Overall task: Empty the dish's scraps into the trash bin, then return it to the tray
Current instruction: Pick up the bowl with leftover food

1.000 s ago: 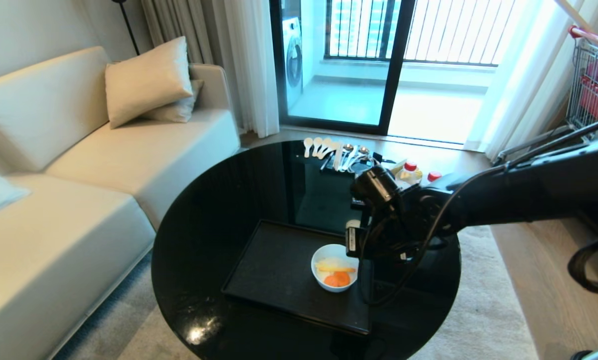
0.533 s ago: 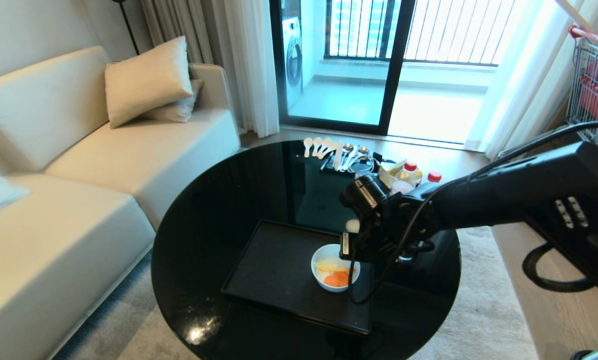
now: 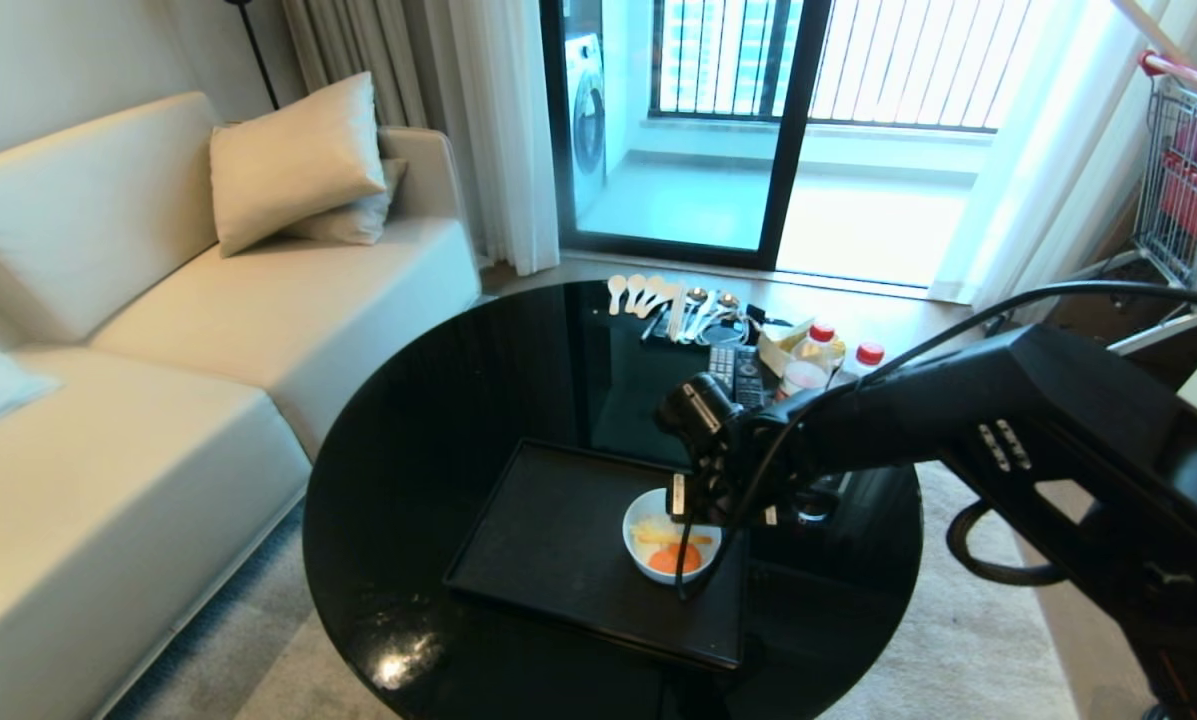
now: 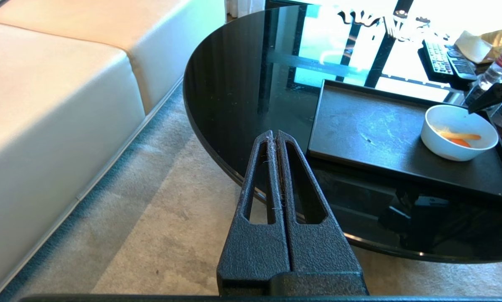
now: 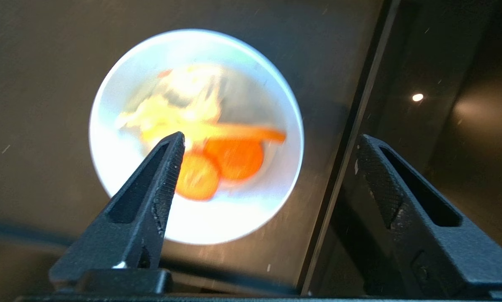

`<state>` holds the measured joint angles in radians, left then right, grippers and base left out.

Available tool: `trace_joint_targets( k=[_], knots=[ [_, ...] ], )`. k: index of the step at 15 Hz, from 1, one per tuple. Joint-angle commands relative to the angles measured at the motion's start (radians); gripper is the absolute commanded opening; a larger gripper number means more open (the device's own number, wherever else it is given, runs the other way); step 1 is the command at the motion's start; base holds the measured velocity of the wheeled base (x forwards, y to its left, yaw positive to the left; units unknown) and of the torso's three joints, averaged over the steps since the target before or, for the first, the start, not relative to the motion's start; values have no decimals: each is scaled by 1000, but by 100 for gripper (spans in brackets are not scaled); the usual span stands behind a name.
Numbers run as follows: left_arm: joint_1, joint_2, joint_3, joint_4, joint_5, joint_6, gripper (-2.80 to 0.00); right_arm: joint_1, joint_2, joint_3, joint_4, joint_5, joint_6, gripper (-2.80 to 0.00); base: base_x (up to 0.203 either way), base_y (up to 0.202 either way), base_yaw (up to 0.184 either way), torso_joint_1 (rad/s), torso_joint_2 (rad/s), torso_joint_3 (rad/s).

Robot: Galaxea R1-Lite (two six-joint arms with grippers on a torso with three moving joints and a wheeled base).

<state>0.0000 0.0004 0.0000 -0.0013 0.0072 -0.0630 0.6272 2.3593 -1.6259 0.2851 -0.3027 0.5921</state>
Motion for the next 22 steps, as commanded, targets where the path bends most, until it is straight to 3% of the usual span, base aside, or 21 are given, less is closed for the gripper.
trace_joint_targets(
  k=[1,8,22],
  knots=[
    [0,0,0,0,0,-1,-280,0,54,-39,4,-32,3,0,0,0,0,0,0,0],
    [0,0,0,0,0,-1,-280,-3,106,-61,0,-70,-3,0,0,0,0,0,0,0],
    [0,0,0,0,0,-1,-280,-40,150,-112,-1,-73,-2,0,0,0,0,0,0,0]
  ],
)
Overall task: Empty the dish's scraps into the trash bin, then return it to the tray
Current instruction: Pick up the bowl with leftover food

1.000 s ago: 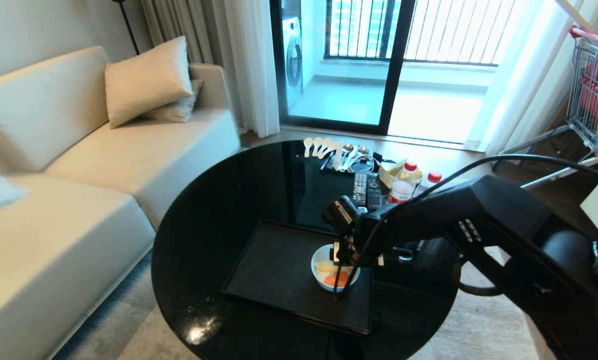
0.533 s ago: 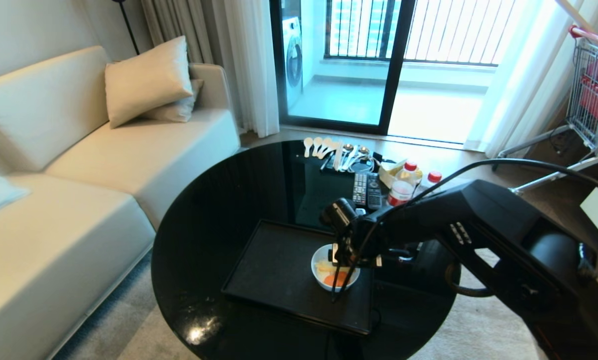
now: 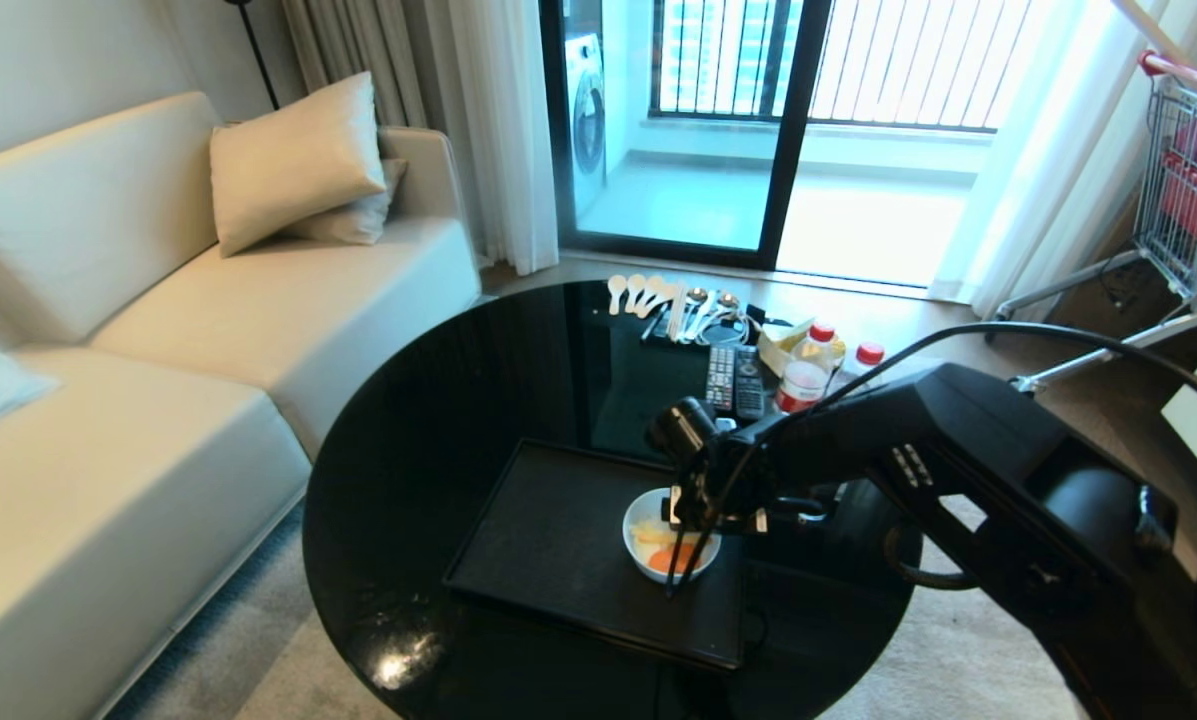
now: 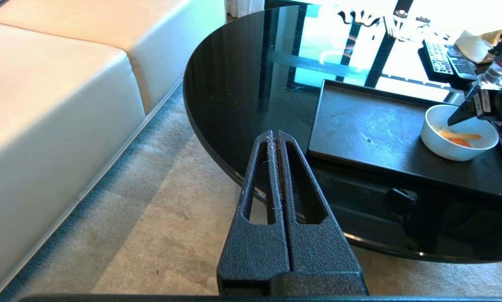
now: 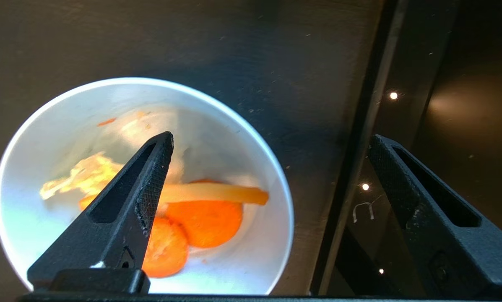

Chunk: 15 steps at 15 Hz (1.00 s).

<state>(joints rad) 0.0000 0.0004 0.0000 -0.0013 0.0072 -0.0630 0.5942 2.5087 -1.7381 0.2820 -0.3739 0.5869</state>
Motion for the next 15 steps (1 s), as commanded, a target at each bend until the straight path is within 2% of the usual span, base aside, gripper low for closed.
trace_joint_targets(
  k=[1,7,8,15],
  knots=[
    [0,0,0,0,0,-1,-280,-12,2,0,2,-2,4,0,0,0,0,0,0,0],
    [0,0,0,0,0,-1,-280,-16,15,0,0,-2,4,0,0,0,0,0,0,0],
    [0,0,0,0,0,-1,-280,-16,16,-1,0,-2,4,-280,0,0,0,0,0,0],
    [0,0,0,0,0,-1,-280,-10,28,-15,5,-2,2,-280,0,0,0,0,0,0]
  ],
)
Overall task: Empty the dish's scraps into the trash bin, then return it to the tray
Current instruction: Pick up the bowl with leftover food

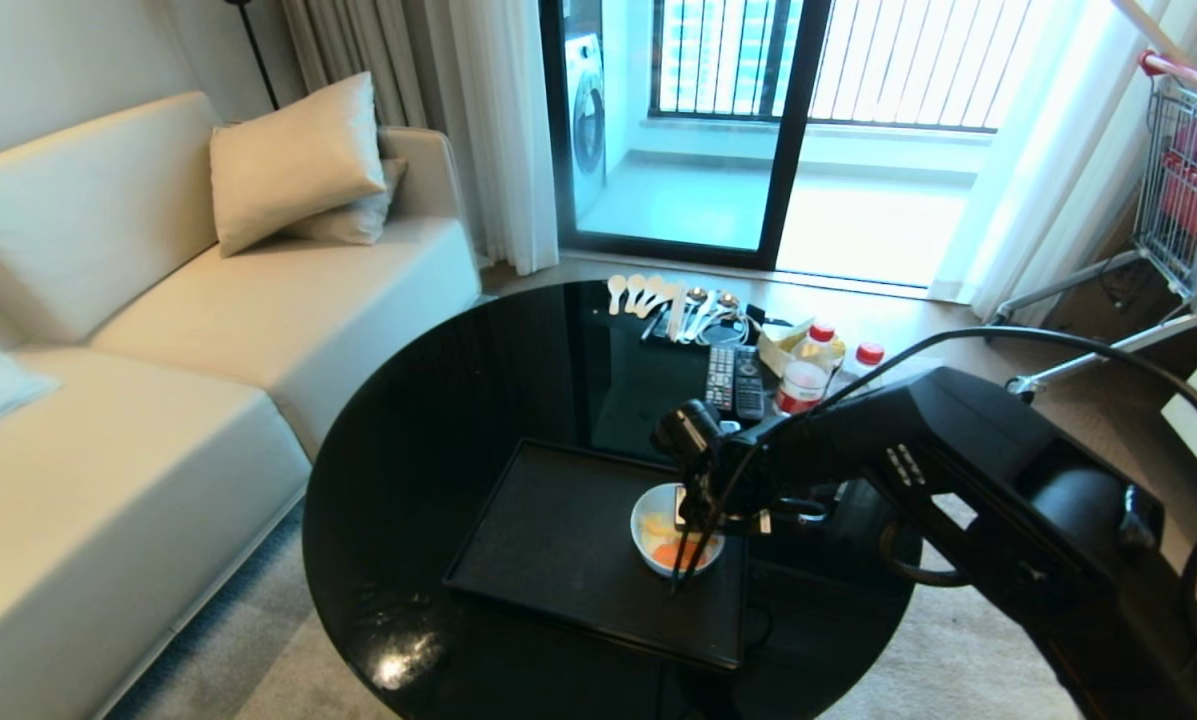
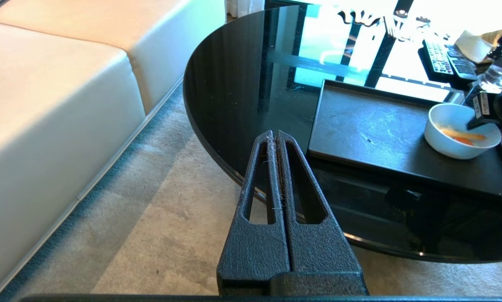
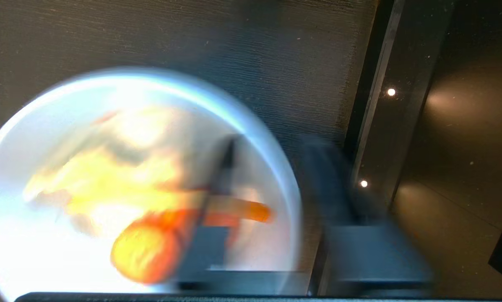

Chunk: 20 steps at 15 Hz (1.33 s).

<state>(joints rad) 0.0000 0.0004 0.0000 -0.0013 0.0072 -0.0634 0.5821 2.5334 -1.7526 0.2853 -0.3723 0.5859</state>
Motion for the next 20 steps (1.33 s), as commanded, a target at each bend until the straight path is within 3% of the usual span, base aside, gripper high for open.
trace_joint_targets(
  k=[1,11,15,20],
  knots=[
    [0,0,0,0,0,0,-280,6,5,1,2,-3,3,-280,0,0,0,0,0,0],
    [0,0,0,0,0,1,-280,29,-34,9,6,-7,13,-280,0,0,0,0,0,0],
    [0,0,0,0,0,0,-280,28,-116,42,23,-6,92,-280,0,0,0,0,0,0],
    [0,0,0,0,0,-1,-280,24,-277,211,23,-6,206,-280,0,0,0,0,0,0]
  ],
)
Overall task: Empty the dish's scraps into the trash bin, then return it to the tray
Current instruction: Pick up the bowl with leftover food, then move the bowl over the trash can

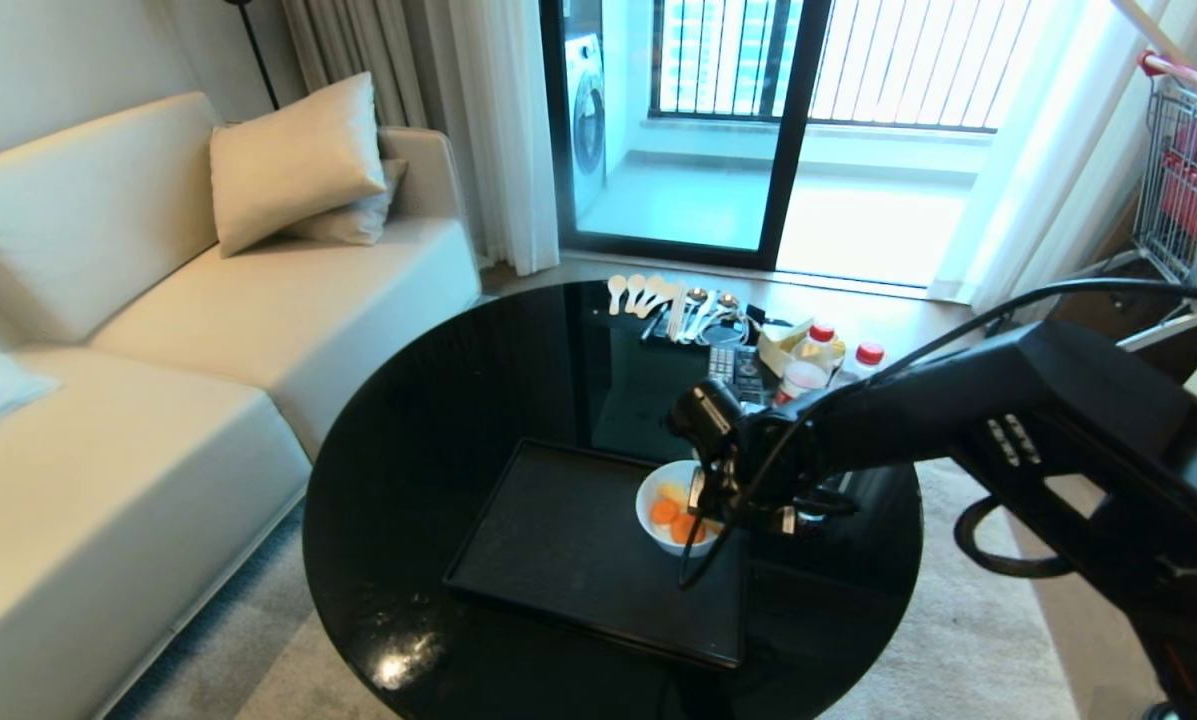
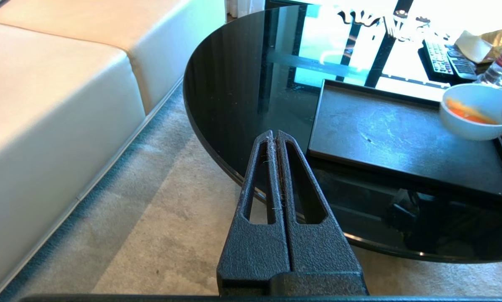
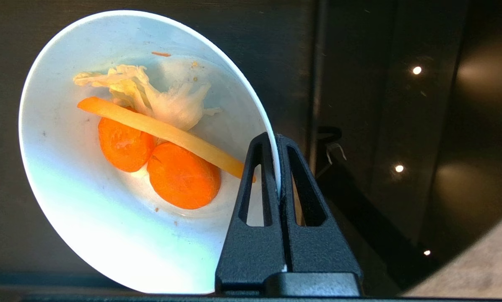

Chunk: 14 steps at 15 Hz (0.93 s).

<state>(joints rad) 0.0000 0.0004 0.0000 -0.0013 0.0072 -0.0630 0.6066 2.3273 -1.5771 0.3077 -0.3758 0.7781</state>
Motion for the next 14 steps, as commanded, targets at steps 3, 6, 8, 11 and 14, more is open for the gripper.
trace_joint_targets(
  k=[3,6,8,11,14],
  knots=[
    [0,0,0,0,0,0,-280,-24,-196,130,-8,-3,51,-280,0,0,0,0,0,0],
    [0,0,0,0,0,-1,-280,-82,-351,225,-13,-3,60,-280,0,0,0,0,0,0],
    [0,0,0,0,0,-1,-280,-136,-470,314,-14,-3,60,-280,0,0,0,0,0,0],
    [0,0,0,0,0,-1,-280,-202,-655,512,-16,-3,60,-280,0,0,0,0,0,0],
    [0,0,0,0,0,0,-280,-227,-852,718,-26,-2,59,-280,0,0,0,0,0,0]
  ],
)
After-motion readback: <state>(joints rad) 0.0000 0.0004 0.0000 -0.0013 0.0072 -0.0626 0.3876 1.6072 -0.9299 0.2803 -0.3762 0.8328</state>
